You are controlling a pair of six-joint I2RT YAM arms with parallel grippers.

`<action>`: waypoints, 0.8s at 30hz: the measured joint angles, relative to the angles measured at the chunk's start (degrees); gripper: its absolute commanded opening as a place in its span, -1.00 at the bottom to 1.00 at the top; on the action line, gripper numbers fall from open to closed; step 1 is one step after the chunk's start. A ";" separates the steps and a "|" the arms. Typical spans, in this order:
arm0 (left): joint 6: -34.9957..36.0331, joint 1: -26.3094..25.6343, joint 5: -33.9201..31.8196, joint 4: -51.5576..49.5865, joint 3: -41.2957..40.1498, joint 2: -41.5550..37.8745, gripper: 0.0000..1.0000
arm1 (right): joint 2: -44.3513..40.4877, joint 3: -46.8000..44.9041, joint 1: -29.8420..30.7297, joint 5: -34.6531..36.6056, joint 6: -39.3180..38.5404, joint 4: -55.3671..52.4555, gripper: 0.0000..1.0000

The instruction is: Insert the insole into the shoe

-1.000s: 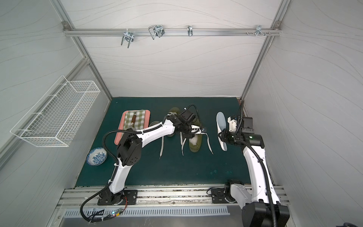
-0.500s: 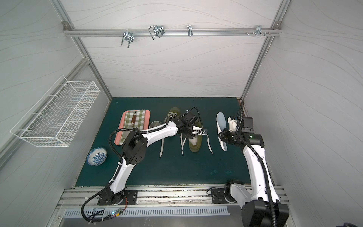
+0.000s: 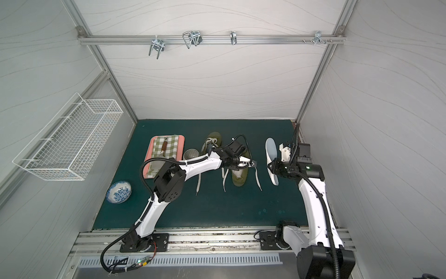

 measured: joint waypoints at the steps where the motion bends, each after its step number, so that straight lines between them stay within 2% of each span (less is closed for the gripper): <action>1: -0.24 0.00 -0.17 -0.13 0.00 0.00 -0.93 | 0.00 0.00 0.00 -0.07 0.00 0.00 -0.51; 3: -0.42 0.00 -0.37 -0.66 0.02 0.00 -1.00 | 0.00 0.00 0.00 -0.22 0.00 0.02 -0.52; 8: -2.47 -0.09 -0.42 -4.52 1.27 0.00 -1.00 | 0.02 0.00 0.00 -0.74 0.00 0.04 -0.53; 24: -19.17 -1.03 -0.37 -16.81 4.76 -3.15 -1.00 | 1.40 -0.02 0.28 -1.09 -0.02 0.07 -0.54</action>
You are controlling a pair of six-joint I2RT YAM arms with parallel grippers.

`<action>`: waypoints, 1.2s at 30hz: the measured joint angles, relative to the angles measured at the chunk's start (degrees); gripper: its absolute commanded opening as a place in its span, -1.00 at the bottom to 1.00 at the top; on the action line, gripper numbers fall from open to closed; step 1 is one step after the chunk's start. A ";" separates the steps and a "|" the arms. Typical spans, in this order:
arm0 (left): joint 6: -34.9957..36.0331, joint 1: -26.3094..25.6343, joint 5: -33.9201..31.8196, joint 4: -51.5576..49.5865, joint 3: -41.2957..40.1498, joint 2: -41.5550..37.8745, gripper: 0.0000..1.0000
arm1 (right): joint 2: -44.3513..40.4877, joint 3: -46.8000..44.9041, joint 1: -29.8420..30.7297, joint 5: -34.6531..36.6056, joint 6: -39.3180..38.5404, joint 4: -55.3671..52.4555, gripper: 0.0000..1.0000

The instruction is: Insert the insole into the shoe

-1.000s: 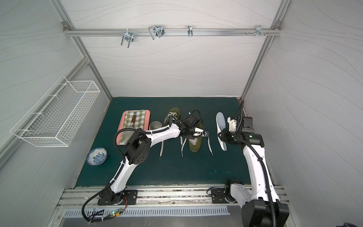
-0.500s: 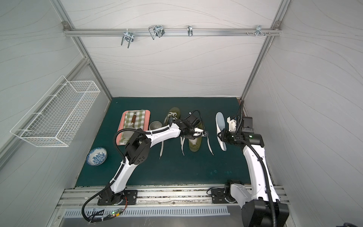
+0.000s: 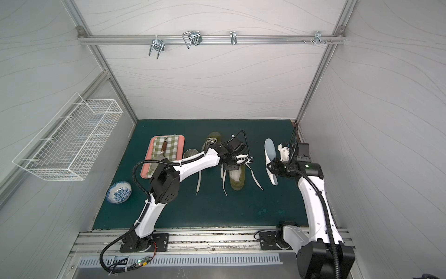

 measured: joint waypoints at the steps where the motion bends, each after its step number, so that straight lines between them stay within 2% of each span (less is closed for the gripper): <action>1: -0.81 -0.04 0.09 -0.26 0.04 -0.09 -1.00 | 0.04 0.00 0.00 0.02 0.00 -0.02 -0.54; 7: -6.21 0.07 2.08 -3.26 1.05 -0.28 -1.00 | 0.42 0.00 0.00 0.11 -0.04 -0.04 -0.54; 18: -17.14 2.16 11.98 -7.67 4.83 -0.28 -1.00 | 0.46 0.00 0.02 0.44 -0.04 -0.04 -0.54; 36: -23.45 3.28 16.37 -8.61 5.22 -0.28 -1.00 | 0.79 -0.02 0.02 0.50 -0.07 -0.07 -0.54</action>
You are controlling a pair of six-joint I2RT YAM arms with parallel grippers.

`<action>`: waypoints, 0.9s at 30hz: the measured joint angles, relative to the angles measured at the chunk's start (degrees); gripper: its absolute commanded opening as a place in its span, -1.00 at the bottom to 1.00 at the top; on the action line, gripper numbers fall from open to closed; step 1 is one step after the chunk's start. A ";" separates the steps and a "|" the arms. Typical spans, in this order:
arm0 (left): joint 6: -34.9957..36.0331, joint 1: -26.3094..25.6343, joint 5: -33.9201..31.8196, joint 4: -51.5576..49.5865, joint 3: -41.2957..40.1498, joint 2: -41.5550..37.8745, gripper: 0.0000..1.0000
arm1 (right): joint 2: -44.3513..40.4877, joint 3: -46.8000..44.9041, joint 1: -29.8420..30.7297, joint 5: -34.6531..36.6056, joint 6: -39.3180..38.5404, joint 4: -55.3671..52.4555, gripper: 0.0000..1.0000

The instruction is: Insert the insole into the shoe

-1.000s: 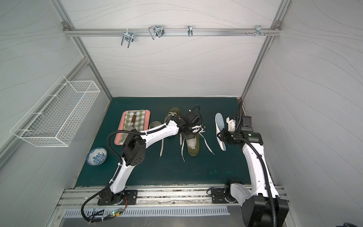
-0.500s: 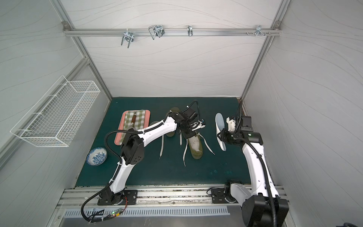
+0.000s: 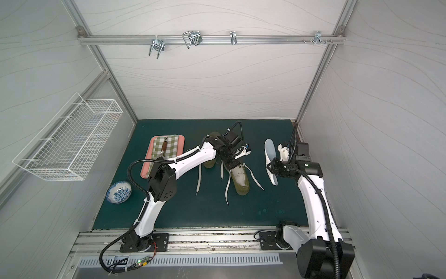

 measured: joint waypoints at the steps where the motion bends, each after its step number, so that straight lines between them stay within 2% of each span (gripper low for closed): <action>1: -0.13 0.00 0.20 0.00 0.00 0.00 -1.00 | 0.02 0.00 0.00 0.00 -0.02 0.00 -0.54; 10: -3.63 1.42 5.55 0.09 -0.24 0.00 -1.00 | 1.77 -0.04 1.03 0.44 -0.50 -0.28 -0.54; 20: -7.45 3.54 10.05 2.95 -2.75 0.00 -1.00 | 5.31 0.50 6.19 2.38 -1.22 -1.62 -0.55; 27: -10.73 4.70 12.83 5.97 -3.78 0.00 -1.00 | 9.66 8.94 9.11 4.90 -4.46 -7.32 -0.55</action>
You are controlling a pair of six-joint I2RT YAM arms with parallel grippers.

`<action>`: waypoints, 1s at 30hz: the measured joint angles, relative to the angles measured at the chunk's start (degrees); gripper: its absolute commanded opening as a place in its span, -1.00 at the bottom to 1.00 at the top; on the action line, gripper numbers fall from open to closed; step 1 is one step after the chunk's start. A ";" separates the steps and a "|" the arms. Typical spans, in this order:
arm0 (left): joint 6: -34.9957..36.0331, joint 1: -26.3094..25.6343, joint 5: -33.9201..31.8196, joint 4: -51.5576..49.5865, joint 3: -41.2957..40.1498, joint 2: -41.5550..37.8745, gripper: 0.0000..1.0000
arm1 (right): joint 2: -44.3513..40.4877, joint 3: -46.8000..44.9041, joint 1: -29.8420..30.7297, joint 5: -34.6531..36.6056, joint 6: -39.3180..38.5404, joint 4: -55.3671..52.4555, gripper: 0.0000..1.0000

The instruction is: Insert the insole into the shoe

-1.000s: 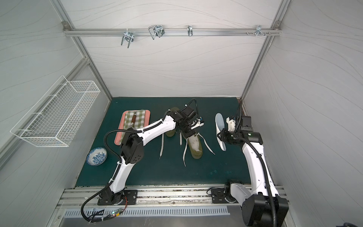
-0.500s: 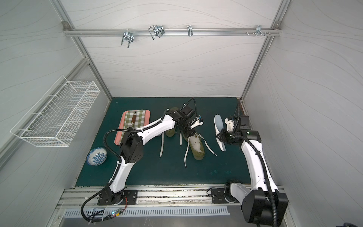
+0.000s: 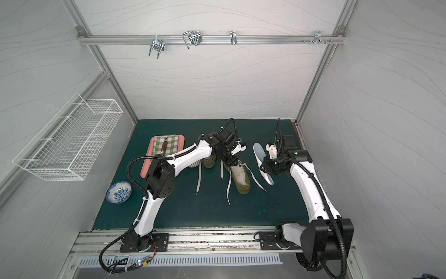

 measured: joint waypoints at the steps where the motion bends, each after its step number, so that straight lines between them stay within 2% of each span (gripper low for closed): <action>1: -0.57 0.17 0.52 0.33 -0.02 0.00 -1.00 | 0.20 1.22 0.07 0.37 -0.28 -0.70 -0.55; 4: -2.05 0.76 1.42 1.22 -0.11 0.00 -1.00 | 1.05 5.55 1.62 3.45 -1.44 -3.32 -0.55; 7: -3.15 1.14 1.44 2.21 -0.37 0.00 -1.00 | 3.58 9.09 6.23 8.15 -2.82 -6.97 -0.55; 18: -7.37 2.38 5.40 7.93 -4.61 -0.55 -1.00 | 10.34 12.48 17.27 21.20 -4.44 -18.91 -0.56; 27: -11.43 4.24 10.10 9.99 -5.46 -0.55 -1.00 | 12.22 16.41 20.26 24.24 -5.68 -23.28 -0.56; 30: -12.09 4.66 10.73 10.58 -5.66 -0.55 -1.00 | 13.64 16.76 23.12 25.70 -6.99 -23.74 -0.58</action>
